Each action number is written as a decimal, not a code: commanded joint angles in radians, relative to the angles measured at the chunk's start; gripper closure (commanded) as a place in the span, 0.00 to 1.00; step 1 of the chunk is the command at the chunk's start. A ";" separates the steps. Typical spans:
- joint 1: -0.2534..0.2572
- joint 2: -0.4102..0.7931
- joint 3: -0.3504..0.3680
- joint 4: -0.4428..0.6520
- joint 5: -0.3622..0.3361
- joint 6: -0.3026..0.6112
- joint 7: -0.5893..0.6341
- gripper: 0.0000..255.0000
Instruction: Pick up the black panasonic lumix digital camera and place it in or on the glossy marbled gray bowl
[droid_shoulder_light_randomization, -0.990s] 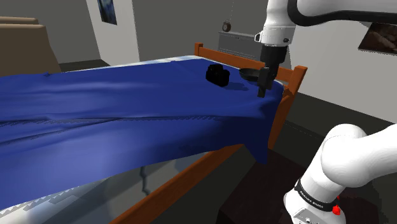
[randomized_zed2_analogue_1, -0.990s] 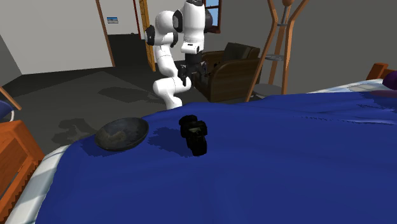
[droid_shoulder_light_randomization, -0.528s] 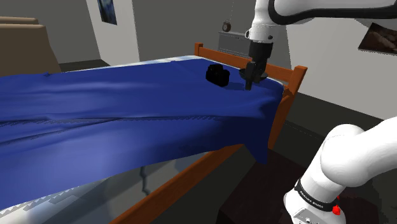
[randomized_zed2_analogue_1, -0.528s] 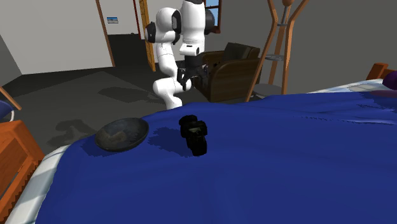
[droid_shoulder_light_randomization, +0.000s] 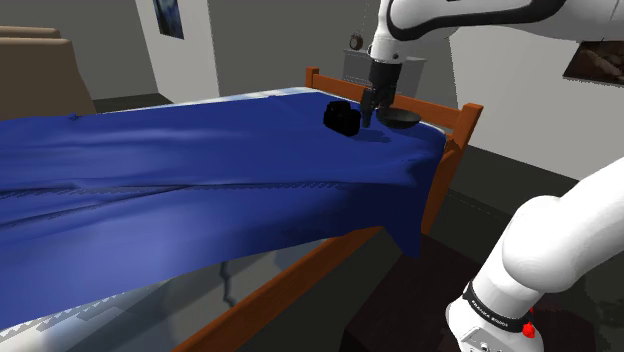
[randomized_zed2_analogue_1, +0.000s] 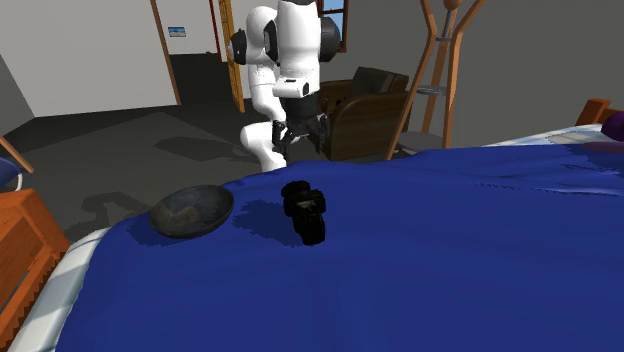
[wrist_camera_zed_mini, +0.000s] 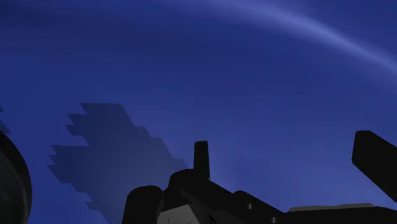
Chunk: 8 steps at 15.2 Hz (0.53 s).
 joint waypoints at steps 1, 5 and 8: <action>-0.005 0.071 -0.011 0.069 0.004 0.019 -0.006 0.00; -0.017 0.200 -0.038 0.197 0.017 0.050 -0.027 0.00; -0.029 0.299 -0.057 0.308 0.034 0.062 -0.044 0.00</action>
